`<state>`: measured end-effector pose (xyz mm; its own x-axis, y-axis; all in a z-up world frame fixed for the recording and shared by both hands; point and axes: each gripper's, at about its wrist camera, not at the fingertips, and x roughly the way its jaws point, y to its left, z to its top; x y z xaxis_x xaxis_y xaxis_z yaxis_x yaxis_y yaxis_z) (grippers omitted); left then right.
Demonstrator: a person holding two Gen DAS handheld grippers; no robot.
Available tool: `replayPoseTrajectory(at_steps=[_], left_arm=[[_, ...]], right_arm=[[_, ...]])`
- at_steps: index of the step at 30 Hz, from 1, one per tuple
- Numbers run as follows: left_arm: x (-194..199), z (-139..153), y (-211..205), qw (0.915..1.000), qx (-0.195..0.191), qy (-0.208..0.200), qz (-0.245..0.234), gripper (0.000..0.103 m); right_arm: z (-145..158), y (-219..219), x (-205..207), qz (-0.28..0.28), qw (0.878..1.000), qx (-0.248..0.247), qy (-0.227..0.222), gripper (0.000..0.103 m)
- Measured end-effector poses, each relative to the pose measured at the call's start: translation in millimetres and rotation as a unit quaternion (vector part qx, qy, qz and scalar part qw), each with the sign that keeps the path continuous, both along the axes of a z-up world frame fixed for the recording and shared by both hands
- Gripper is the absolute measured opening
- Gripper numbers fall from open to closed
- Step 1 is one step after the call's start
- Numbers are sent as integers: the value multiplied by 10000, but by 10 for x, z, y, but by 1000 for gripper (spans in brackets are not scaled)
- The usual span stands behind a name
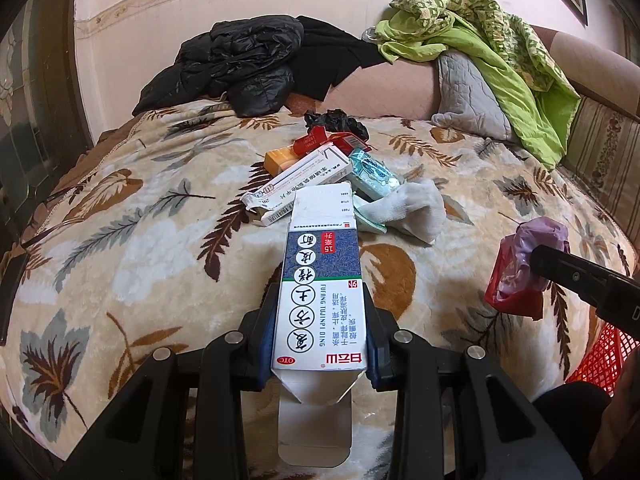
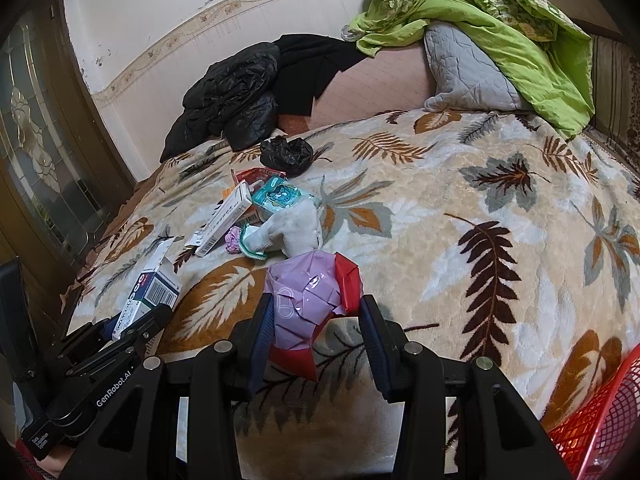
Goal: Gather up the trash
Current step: 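Carry the box and wrapper to the red basket and open both grippers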
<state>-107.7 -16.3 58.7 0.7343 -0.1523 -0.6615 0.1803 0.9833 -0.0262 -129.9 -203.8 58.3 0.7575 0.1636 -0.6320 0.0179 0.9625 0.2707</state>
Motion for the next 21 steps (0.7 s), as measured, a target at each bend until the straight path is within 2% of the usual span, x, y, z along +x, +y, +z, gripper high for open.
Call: replayPoseTrajectory(at_steps=[7,12,17,21], left_arm=[[-8,-23,-41,10000,36,23,-86,33],[-46,6,-114,9994,-9,93,-341,33],[-206,173,-312,9960,-74,-14,-894,33],[-340,319,-615,9871,-206,28,-1586,33]], right_arm=[[-2,-8,-7,-36,10000,57,-10,46],[46,-102,-78,-129,9996,261,-65,46],[148,-353,-322,-337,9985,433,-76,46],[243,-696,-634,-711,9962,489,-144,46]])
